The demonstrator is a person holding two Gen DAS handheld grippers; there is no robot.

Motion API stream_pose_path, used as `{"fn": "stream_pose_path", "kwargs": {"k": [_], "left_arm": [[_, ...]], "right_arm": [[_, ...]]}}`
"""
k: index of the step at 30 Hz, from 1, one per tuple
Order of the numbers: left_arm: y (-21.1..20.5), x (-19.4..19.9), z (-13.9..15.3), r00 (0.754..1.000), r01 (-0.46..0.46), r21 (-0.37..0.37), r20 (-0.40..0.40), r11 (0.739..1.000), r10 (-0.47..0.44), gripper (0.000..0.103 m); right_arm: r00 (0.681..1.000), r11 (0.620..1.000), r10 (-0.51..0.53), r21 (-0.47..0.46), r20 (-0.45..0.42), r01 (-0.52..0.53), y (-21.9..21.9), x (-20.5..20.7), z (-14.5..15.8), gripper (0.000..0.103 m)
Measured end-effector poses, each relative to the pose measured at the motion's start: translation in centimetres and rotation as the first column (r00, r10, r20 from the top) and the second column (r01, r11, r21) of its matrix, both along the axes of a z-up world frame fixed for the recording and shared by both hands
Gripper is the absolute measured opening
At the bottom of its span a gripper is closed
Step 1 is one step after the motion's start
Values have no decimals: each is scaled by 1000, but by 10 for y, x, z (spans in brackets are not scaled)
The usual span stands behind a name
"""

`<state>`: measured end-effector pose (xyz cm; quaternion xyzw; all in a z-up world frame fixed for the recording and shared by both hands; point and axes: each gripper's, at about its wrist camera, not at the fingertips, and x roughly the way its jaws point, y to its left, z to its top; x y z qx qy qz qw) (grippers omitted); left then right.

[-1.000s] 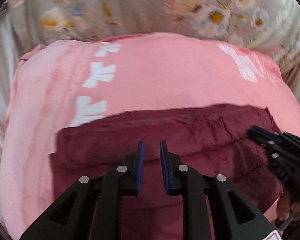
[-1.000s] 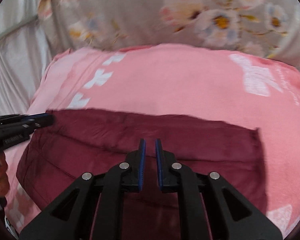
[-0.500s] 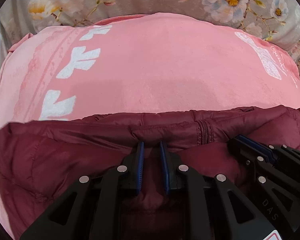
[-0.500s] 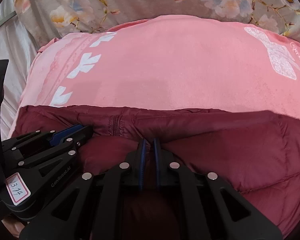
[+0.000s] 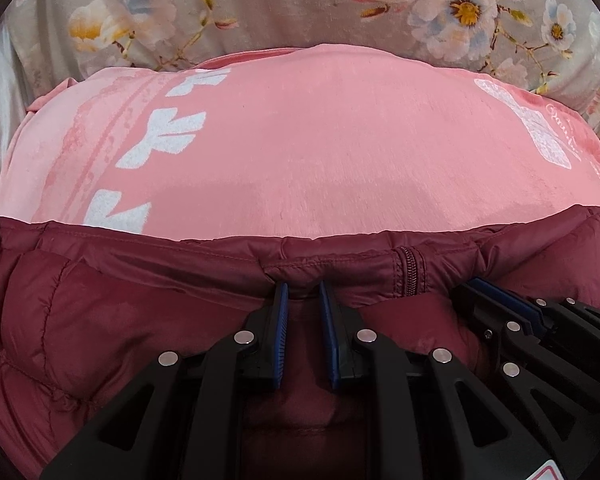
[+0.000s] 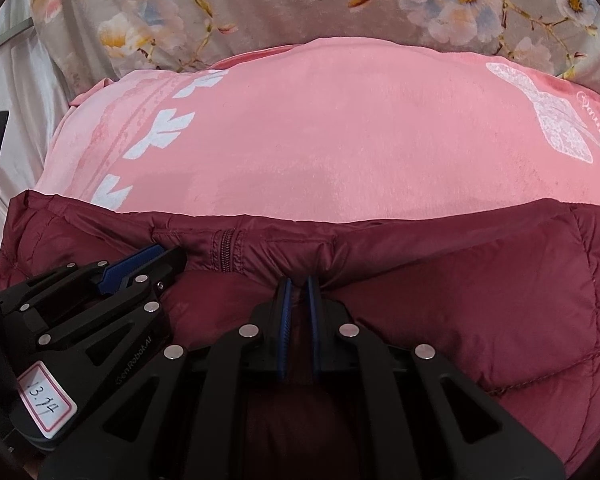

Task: Fold large clothes

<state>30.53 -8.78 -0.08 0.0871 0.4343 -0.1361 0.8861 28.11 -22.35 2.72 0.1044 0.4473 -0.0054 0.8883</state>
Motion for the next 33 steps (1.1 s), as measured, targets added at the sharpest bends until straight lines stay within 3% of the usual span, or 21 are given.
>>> {"fn": "stream_pose_path", "kwargs": {"k": [13,17,20,24,27,30,33], "left_arm": [[0,0,-1,1000,-1,1,8,1000,1,18],[19,2,9,998,-14,-86,-58,996,9,19],[53,-18,37,996,-64,-162,-75,985,52,20],[85,-55,55,993,-112,-148,-50,983,106,22],[86,-76,43,992,-105,-119,-80,987,96,22],[81,-97,32,994,-104,-56,-16,993,104,23],[82,-100,20,993,-116,-57,-2,992,116,23]], "right_arm": [[1000,1000,-4,30,3,4,-2,0,0,7],[998,996,-67,66,0,67,-9,-16,14,8],[998,996,-39,88,58,34,4,-57,45,11],[995,999,2,32,99,-5,37,-99,56,11],[998,999,-2,37,60,-1,51,-106,40,11],[998,1000,-25,16,60,24,56,-110,29,11],[997,999,-28,-19,66,29,61,-113,23,10]]}}
